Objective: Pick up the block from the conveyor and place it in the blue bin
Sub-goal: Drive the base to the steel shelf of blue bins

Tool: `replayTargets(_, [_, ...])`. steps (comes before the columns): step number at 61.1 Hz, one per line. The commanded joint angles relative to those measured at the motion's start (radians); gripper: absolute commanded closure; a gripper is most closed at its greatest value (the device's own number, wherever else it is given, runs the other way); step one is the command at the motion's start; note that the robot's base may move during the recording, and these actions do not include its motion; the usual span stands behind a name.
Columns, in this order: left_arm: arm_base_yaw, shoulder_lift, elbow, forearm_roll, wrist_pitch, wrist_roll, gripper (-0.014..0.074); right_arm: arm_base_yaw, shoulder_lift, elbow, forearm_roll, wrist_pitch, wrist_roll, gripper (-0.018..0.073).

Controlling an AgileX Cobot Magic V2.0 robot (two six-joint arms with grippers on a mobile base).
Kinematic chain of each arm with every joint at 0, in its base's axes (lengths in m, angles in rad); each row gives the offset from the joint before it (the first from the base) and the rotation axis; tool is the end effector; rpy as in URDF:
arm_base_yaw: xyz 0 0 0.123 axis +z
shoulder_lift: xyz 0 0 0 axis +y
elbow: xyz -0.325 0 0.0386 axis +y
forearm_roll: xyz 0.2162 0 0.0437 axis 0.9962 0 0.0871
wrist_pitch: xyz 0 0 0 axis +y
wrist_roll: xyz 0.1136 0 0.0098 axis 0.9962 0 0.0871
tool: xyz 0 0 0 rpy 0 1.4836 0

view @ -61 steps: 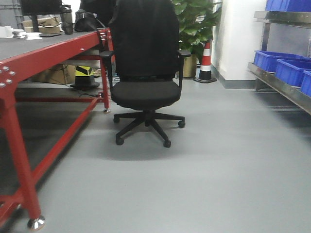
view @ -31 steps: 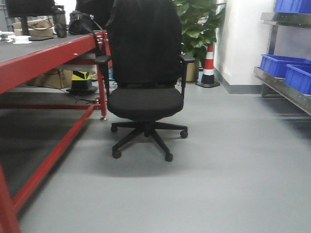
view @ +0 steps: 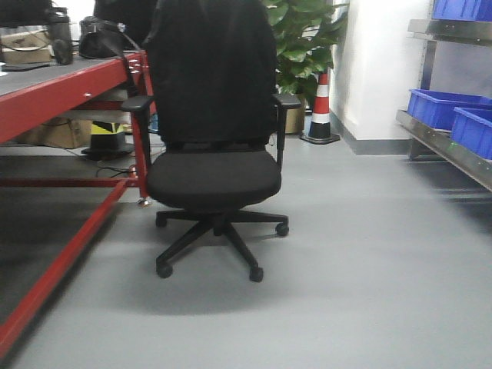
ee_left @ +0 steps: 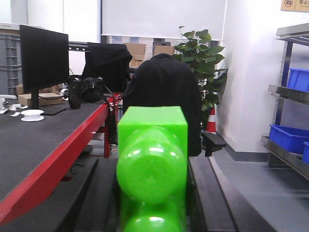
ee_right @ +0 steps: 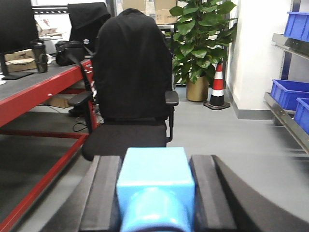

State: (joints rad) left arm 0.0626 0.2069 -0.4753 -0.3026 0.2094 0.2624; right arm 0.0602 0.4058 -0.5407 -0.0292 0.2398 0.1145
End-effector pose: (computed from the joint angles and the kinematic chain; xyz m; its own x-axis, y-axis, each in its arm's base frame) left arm -0.0004 -0.0071 0.3445 0.1545 -0.0243 -0.9877 0.0039 0.9997 -0.0240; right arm 0.0390 0.0016 0.3570 -0.0221 0.0849 -0.9961 -0.0515 0.9950 0.0859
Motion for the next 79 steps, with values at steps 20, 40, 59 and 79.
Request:
replayTargets(20, [0.002,-0.005,0.001,-0.007,-0.017,0.004,0.0707,0.0,-0.002,0.002,-0.009,-0.022,-0.003,0.0721])
replayTargets(40, [0.002,-0.005,0.001,-0.007,-0.017,0.004,0.0707,0.0,-0.002,0.002,-0.009,-0.022,-0.003,0.0721])
replayTargets(59, [0.002,-0.005,0.001,-0.007,-0.017,0.004,0.0707,0.0,-0.002,0.002,-0.009,-0.022,-0.003,0.0721])
replayTargets(79, [0.002,-0.005,0.001,-0.007,-0.017,0.004,0.0707,0.0,-0.002,0.002,-0.009,-0.022,-0.003,0.0721])
